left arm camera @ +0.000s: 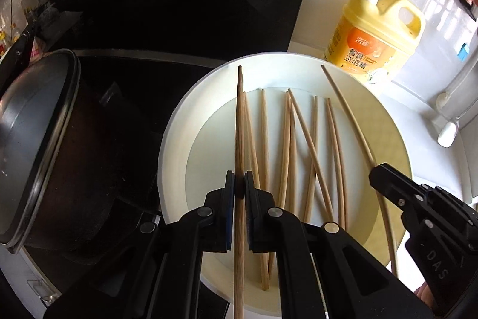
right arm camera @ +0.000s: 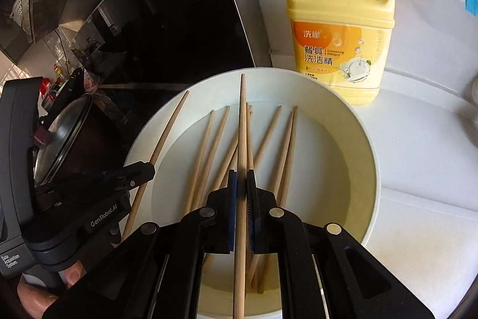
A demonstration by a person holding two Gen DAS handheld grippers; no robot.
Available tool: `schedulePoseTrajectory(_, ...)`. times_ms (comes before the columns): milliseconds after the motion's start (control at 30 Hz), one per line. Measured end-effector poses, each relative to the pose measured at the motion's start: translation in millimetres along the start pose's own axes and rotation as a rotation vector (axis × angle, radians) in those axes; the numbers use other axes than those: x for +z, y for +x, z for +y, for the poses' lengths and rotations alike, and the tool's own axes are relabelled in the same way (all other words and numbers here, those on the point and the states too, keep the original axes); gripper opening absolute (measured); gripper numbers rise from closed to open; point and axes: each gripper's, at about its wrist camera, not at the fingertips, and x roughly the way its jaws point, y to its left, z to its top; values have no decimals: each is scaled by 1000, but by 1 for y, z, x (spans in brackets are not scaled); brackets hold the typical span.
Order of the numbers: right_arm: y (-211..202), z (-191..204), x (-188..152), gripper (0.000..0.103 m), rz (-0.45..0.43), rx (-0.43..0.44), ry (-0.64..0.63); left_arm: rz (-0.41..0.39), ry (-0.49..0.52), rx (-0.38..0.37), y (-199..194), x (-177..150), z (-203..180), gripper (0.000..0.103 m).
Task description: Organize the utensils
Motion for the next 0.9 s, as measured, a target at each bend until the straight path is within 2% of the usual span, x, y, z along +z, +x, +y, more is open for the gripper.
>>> schedulePoseTrajectory(367, 30, -2, 7, 6, 77, 19, 1, 65, -19, 47, 23, -3, 3, 8)
schedulePoseTrajectory(433, 32, -2, 7, 6, 82, 12, -2, 72, -19, 50, 25, -2, 2, 17)
schedulePoseTrajectory(467, 33, -2, 8, 7, 86, 10, -1, 72, -19, 53, 29, 2, -1, 30)
schedulePoseTrajectory(500, 33, -3, 8, 15, 90, 6, 2, 65, -20, 59, 27, 2, -1, 42)
schedulePoseTrajectory(533, 32, -4, 9, 25, 89, 0, 5, 55, -23, 65, 24, 2, -1, 60)
schedulePoseTrajectory(567, 29, -4, 9, 27, 80, -1, 8, 39, -28, 68, 21, 3, -1, 72)
schedulePoseTrajectory(633, 23, -6, 10, 28, 64, -7, 2, 21, -33, 69, 14, 3, 0, 74)
schedulePoseTrajectory(700, 16, -5, 10, 29, 50, -15, -8, 24, -42, 77, 10, 3, 1, 83)
schedulePoseTrajectory(800, 5, -6, 8, 40, 34, -31, -14, 34, -70, 82, 4, -1, 6, 91)
schedulePoseTrajectory(900, -5, -8, 4, 42, 27, -39, -12, 53, -92, 77, 3, -2, 10, 94)
